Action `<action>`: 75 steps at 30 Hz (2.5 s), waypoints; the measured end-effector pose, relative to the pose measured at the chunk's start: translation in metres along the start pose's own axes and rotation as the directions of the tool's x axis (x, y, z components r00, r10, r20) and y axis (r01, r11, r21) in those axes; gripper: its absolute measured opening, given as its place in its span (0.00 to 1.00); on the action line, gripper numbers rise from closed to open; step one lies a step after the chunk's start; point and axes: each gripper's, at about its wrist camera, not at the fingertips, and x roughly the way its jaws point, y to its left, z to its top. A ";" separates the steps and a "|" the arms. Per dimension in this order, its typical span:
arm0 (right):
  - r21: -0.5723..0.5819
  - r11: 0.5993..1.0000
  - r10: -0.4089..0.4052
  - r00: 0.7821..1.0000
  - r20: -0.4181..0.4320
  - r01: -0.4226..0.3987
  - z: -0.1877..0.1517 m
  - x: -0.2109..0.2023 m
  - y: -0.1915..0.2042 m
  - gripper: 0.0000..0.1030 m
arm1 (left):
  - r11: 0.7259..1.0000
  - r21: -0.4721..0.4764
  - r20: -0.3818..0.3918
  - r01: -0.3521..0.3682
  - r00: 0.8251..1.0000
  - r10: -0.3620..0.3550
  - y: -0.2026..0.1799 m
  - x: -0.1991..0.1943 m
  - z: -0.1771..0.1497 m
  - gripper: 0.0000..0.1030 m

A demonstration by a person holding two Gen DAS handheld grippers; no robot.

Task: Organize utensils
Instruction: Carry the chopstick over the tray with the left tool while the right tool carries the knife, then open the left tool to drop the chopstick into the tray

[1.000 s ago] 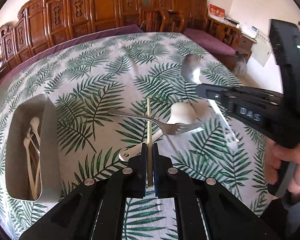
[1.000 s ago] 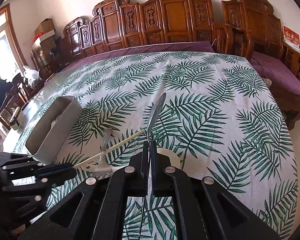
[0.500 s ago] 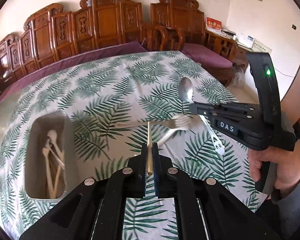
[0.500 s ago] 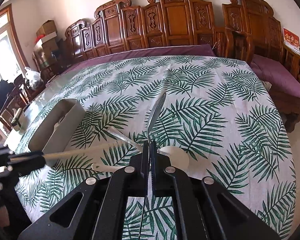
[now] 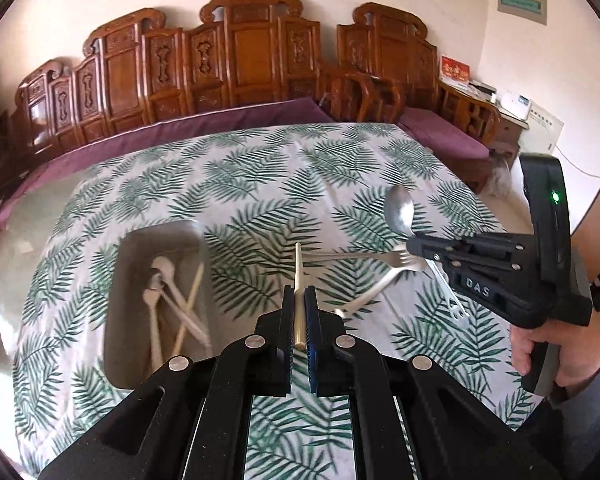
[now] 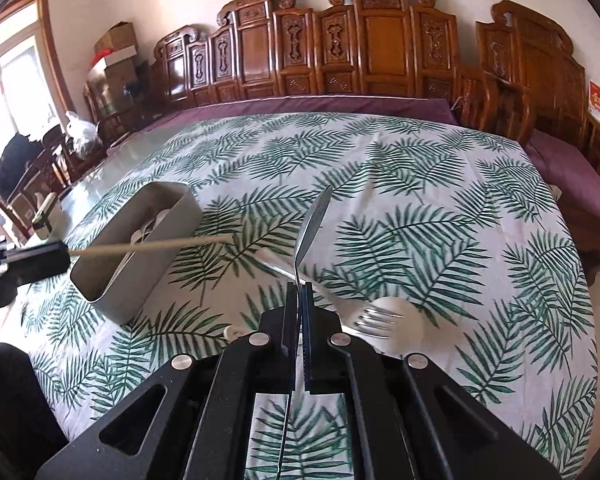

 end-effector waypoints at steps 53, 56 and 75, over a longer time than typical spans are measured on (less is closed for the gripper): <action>-0.132 0.980 0.145 0.987 -0.064 -0.152 0.008 0.035 0.111 0.03 | 0.975 -0.146 -0.099 -0.170 0.983 0.157 0.152 0.063 -0.031 0.11; -0.135 0.978 0.150 0.987 -0.059 -0.157 0.013 0.036 0.119 0.03 | 0.973 -0.154 -0.091 -0.173 0.983 0.160 0.156 0.060 -0.030 0.19; -0.138 0.968 0.206 0.978 -0.043 -0.210 0.053 0.064 0.172 0.03 | 0.958 -0.217 0.006 -0.189 0.981 0.195 0.201 0.025 -0.020 0.89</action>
